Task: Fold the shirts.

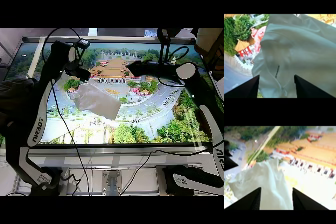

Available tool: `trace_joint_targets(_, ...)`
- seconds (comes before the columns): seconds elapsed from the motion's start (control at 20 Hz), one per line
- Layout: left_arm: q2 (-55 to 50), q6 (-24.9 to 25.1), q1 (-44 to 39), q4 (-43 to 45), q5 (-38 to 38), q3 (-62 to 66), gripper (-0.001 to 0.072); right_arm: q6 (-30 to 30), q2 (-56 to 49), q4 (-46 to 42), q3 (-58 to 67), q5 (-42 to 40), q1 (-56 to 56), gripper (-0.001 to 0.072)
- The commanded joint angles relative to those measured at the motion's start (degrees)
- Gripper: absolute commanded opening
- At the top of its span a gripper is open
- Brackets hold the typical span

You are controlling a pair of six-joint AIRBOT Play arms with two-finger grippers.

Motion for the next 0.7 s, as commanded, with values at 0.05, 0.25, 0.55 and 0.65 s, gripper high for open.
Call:
trace_joint_targets(0.05,-4.81,2.73,0.42,-8.87,0.52,-0.09,0.0509,8.59,0.35,-0.07,-8.52,11.65,-3.43,0.0465)
trace_joint_targets(0.25,-9.01,2.69,0.42,-9.86,0.7,-0.09,0.0506,8.55,0.28,8.74,-19.61,6.49,-1.53,0.0467)
trace_joint_targets(0.55,-11.21,2.69,0.42,-10.25,1.09,-0.09,0.0498,8.57,-0.02,18.91,-32.65,-7.74,5.44,0.0471)
trace_joint_targets(0.65,-11.3,2.67,0.42,-10.25,1.4,-0.09,0.0498,8.5,-0.44,23.87,-35.74,-14.4,8.2,0.047)
